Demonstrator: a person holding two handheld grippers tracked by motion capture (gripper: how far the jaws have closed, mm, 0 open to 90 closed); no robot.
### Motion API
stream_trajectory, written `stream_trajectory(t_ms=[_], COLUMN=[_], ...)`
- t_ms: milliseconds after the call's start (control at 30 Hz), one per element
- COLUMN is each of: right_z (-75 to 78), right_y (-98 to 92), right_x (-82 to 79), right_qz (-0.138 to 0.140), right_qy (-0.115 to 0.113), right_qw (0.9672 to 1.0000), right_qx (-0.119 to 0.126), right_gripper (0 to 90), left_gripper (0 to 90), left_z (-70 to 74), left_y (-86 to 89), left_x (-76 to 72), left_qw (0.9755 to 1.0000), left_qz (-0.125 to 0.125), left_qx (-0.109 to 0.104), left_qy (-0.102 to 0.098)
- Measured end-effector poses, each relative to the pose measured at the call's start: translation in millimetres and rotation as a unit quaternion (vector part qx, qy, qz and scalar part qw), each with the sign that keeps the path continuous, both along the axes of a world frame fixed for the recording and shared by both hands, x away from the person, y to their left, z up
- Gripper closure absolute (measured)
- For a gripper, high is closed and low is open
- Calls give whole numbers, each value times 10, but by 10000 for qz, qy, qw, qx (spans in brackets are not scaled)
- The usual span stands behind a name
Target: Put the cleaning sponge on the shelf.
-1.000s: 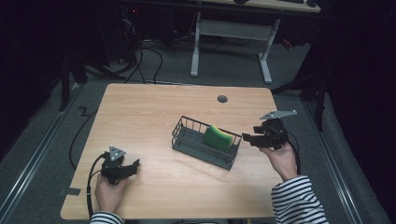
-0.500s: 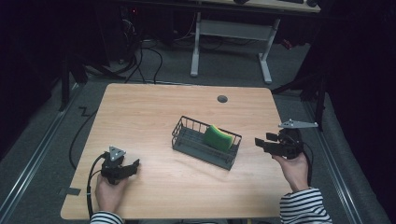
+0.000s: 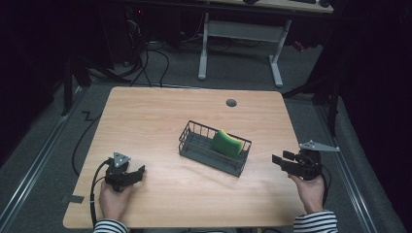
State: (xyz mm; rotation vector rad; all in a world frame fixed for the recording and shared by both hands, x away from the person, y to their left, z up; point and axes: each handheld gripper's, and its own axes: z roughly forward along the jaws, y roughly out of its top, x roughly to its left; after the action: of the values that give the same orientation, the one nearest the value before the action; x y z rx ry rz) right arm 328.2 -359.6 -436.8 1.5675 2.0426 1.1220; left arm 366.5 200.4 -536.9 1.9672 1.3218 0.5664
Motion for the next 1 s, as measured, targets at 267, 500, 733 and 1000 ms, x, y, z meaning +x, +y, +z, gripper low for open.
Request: stream_trajectory(t_ms=[267, 500, 733, 1000], right_z=[-372, -577, -783, -825], right_y=[35, 112, 207, 255], right_x=[-23, -8, 51, 92], right_qz=[-70, -164, -172, -202], right_qy=[74, 32, 83, 2], right_qw=[9999, 9999, 9998, 9990], right_qx=[108, -8, -106, -408], right_gripper=[440, 445, 449, 448], left_gripper=[300, 299, 299, 297], left_z=[0, 1, 0, 0], left_y=[0, 6, 2, -1], left_x=[1, 2, 3, 2], left_qw=[10000, 10000, 10000, 10000], left_qz=[2, 3, 11, 9], left_qx=[-5, -30, -14, -4], left_qy=[1, 6, 4, 3])
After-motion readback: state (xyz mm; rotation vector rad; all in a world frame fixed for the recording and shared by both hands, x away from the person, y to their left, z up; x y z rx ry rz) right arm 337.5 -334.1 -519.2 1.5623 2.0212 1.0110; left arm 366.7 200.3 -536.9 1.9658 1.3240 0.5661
